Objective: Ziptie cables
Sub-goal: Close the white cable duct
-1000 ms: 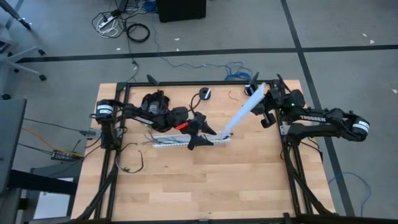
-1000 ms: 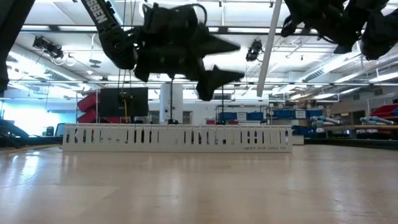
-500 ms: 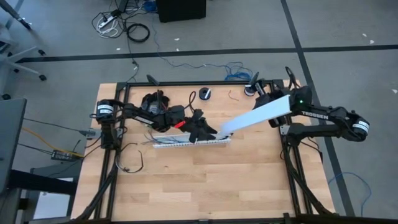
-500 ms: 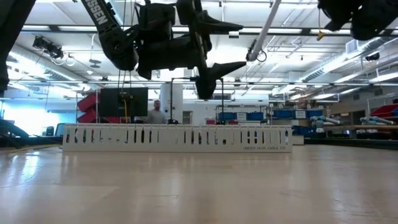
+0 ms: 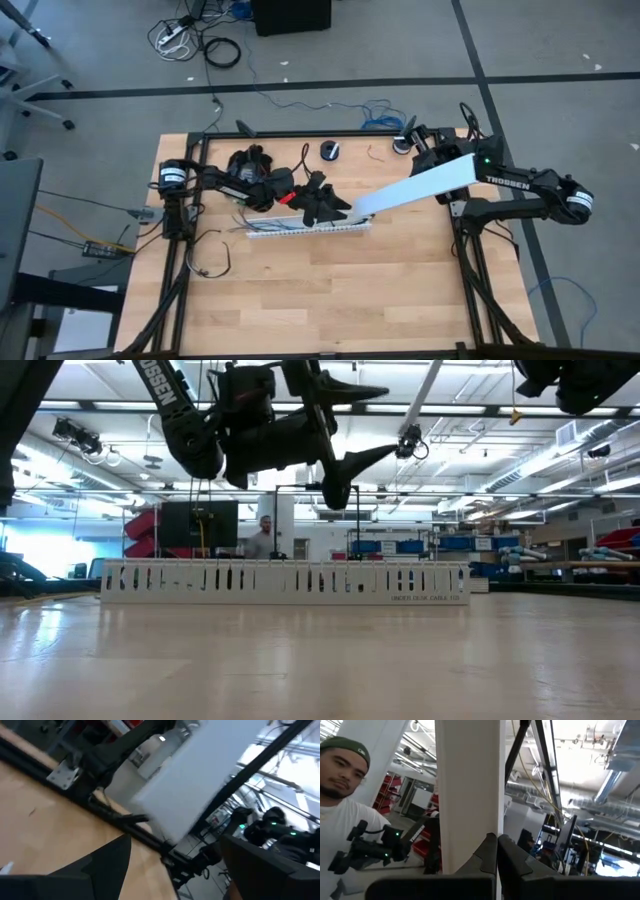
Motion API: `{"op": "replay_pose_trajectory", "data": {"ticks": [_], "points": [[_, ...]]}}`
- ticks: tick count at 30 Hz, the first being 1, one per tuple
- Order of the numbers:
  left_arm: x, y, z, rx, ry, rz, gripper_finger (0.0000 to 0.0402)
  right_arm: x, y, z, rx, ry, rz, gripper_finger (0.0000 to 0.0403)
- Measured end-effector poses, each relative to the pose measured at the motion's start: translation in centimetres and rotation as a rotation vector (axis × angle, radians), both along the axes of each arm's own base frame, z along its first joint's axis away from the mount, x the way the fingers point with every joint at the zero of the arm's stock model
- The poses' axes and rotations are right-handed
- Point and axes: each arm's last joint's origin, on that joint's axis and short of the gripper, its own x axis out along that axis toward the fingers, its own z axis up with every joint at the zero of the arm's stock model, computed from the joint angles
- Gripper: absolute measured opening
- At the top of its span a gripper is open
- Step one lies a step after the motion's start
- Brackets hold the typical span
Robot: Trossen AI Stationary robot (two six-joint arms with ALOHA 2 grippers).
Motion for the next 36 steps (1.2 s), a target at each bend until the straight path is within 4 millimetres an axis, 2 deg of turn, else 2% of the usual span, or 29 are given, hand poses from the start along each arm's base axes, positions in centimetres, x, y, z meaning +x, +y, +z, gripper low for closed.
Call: {"op": "replay_pose_trajectory", "data": {"ticks": [17,26,36], "points": [[0.1,0.0,-0.4,-0.005,0.023,0.041,0.0300,0.6,-0.4,-0.4,-0.002,-0.015,-0.033,0.0000],[1.1,-0.1,1.2,0.010,-0.030,0.026,0.0300,0.8,0.1,-0.4,-0.016,-0.030,-0.018,0.0000],[1.3,-0.6,0.9,0.014,-0.024,0.023,0.0300,0.8,0.1,-0.4,-0.020,-0.034,-0.022,0.0000]]}}
